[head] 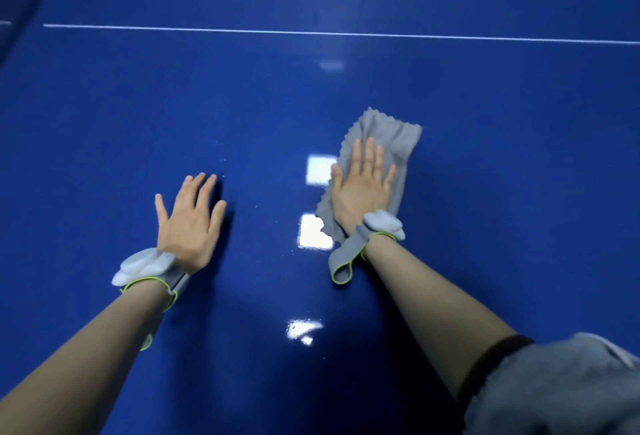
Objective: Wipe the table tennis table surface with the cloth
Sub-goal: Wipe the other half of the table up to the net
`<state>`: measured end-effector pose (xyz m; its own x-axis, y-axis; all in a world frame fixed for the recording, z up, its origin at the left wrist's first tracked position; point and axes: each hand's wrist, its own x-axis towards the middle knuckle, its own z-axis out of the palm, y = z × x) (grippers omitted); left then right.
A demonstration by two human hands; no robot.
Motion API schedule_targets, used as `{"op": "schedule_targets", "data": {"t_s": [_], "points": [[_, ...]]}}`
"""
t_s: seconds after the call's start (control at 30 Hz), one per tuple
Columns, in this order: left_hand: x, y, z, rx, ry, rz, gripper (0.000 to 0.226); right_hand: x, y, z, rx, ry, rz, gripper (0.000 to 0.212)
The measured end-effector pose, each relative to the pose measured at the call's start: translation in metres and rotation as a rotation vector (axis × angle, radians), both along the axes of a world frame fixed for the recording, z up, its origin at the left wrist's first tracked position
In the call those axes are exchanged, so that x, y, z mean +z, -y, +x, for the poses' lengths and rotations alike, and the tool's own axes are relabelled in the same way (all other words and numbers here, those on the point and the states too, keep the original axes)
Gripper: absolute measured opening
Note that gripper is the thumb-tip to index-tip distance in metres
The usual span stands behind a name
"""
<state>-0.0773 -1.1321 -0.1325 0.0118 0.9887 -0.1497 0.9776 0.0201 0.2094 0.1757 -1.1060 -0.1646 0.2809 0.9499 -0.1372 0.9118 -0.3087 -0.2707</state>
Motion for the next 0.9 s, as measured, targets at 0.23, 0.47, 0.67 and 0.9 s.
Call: {"op": "schedule_targets", "data": {"t_s": [0.23,0.47,0.67,0.9], "points": [[-0.008,0.026,0.015,0.140,0.107,0.024,0.049,-0.002,0.033,-0.069,0.383,-0.041,0.016,0.060],[-0.009,0.053,0.090,0.051,0.149,-0.011,0.049,-0.005,0.115,-0.037,0.583,-0.012,0.032,0.057],[0.002,0.080,0.179,-0.040,0.175,0.001,0.049,-0.003,0.173,0.050,0.485,-0.007,0.061,0.055],[0.007,0.111,0.265,-0.102,0.185,0.016,0.049,0.000,0.198,0.180,0.271,0.020,0.007,0.061]]}}
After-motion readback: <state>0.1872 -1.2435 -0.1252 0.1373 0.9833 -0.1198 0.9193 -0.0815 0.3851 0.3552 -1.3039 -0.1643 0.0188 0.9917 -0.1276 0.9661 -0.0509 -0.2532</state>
